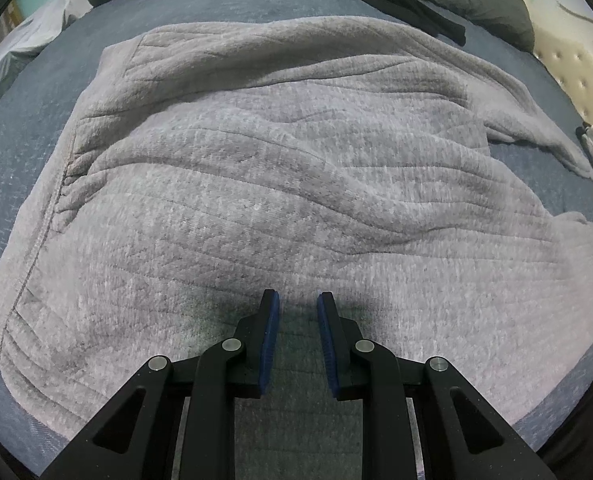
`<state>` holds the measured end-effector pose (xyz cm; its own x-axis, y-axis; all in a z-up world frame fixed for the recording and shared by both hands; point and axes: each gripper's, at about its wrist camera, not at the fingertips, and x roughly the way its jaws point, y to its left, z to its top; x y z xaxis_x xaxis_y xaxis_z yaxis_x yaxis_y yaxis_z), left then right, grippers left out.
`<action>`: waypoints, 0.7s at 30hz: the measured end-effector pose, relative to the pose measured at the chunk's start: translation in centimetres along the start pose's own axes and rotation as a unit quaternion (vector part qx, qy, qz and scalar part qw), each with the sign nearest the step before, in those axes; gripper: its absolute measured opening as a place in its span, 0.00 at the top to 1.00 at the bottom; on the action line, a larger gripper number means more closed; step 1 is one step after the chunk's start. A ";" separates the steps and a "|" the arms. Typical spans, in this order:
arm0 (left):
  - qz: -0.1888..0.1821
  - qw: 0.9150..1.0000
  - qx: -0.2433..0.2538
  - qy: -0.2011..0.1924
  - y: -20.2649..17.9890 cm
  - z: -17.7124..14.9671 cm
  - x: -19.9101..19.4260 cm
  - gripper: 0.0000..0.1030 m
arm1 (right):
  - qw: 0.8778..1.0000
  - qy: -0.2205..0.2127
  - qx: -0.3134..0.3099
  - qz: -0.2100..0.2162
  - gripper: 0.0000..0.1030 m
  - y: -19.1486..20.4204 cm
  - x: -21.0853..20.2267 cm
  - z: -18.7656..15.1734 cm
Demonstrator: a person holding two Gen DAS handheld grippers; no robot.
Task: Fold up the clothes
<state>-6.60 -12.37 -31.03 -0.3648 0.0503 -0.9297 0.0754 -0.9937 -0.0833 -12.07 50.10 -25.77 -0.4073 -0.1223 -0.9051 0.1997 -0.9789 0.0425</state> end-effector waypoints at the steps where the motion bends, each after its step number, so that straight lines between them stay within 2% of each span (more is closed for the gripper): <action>1: 0.002 1.000 0.001 0.001 -0.1 0.0 0.0 0.79 | 1.000 -0.004 0.018 -0.012 0.55 -1.7 -0.3 -0.8; 3: 0.007 1.000 0.003 0.003 -0.2 0.1 0.1 0.79 | 0.998 -0.017 0.054 -0.025 0.54 -4.7 -1.1 -2.2; 5: 0.011 1.000 0.005 0.005 -0.3 0.2 0.2 0.79 | 0.996 -0.030 0.081 -0.036 0.47 -6.7 -1.7 -3.6; 14: 0.018 1.000 0.004 0.010 -0.4 0.7 0.7 0.79 | 0.976 -0.067 0.190 -0.084 0.46 -12.9 -3.2 -7.5; 16: 0.019 1.000 0.004 0.010 -0.4 0.7 0.8 0.79 | 0.972 -0.065 0.220 -0.059 0.46 -13.8 -2.6 -7.9; 20: 0.021 1.000 0.004 0.012 -0.5 0.9 1.0 0.79 | 0.974 -0.059 0.216 -0.031 0.46 -13.2 -1.6 -7.7; 21: 0.022 1.000 0.004 0.013 -0.5 0.9 1.0 0.79 | 0.974 -0.059 0.214 -0.034 0.58 -13.0 -1.4 -7.7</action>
<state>-7.88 -11.95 -31.61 -0.3379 0.0087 -0.9411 0.0828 -0.9958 -0.0390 -7.25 64.23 -28.28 -0.5113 -0.0478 -0.8581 -0.2109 -0.9610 0.1791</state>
